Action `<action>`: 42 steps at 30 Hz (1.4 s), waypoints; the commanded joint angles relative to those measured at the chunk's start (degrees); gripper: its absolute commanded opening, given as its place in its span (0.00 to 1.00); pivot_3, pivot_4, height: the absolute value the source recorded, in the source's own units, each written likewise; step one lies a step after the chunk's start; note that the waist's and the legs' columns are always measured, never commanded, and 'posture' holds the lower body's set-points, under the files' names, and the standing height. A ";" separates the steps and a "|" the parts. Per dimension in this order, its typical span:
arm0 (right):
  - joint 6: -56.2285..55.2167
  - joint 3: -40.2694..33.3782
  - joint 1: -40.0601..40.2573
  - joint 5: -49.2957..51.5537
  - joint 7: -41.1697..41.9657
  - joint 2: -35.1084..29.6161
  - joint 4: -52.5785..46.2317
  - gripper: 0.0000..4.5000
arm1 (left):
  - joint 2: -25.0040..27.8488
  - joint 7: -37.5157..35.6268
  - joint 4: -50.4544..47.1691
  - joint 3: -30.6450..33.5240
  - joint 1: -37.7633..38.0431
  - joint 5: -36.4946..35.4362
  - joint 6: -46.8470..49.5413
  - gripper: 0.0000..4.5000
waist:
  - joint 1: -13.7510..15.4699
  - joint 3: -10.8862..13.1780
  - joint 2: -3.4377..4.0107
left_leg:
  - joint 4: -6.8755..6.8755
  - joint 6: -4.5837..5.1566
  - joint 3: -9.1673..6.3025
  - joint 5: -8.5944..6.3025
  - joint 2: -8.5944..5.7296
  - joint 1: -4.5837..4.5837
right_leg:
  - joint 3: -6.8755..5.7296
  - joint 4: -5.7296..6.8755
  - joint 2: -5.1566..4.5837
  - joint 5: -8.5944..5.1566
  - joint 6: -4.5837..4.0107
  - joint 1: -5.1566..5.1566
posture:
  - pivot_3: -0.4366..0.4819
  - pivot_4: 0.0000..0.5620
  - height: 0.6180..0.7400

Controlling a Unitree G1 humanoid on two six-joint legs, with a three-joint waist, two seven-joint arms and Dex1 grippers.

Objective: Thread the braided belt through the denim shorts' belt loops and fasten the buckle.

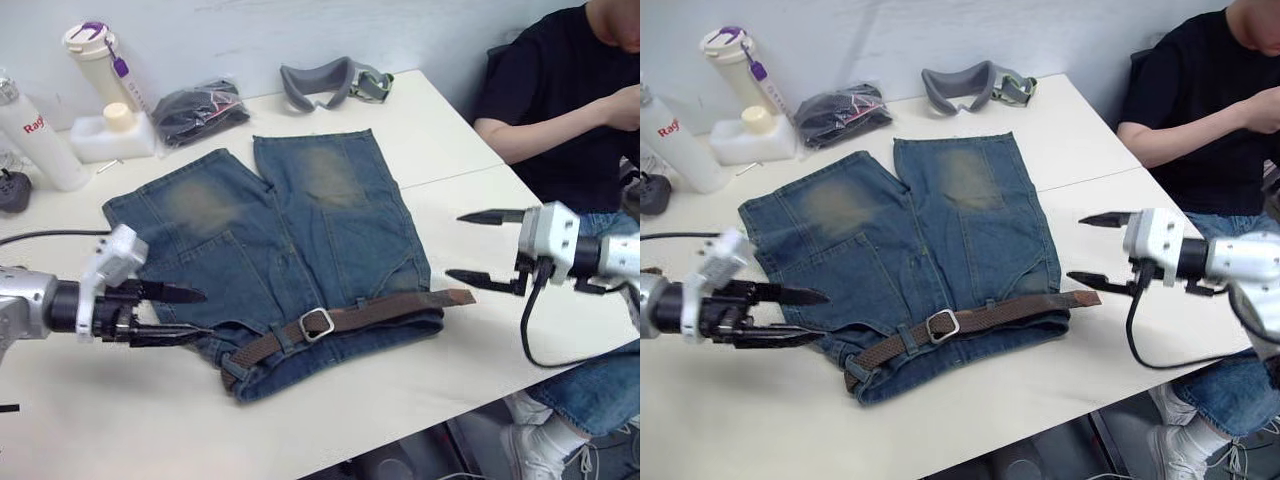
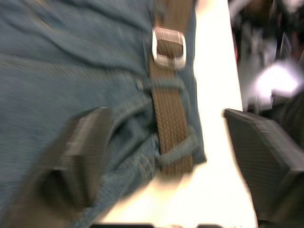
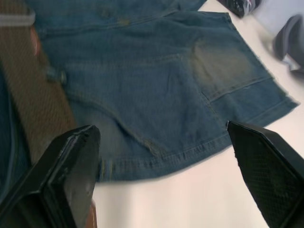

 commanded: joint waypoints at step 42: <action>13.79 -10.99 -2.24 -15.18 -6.25 18.17 4.91 1.00 | -22.68 29.48 -15.09 6.26 15.93 9.71 -15.29 0.98 | 6.83 0.47 1.30 | -1.27 0.53 -7.64 3.49 -3.90 -2.11 | -7.43 -0.96 -4.09 0.60 0.01 1.72 | 0.48 0.27 1.00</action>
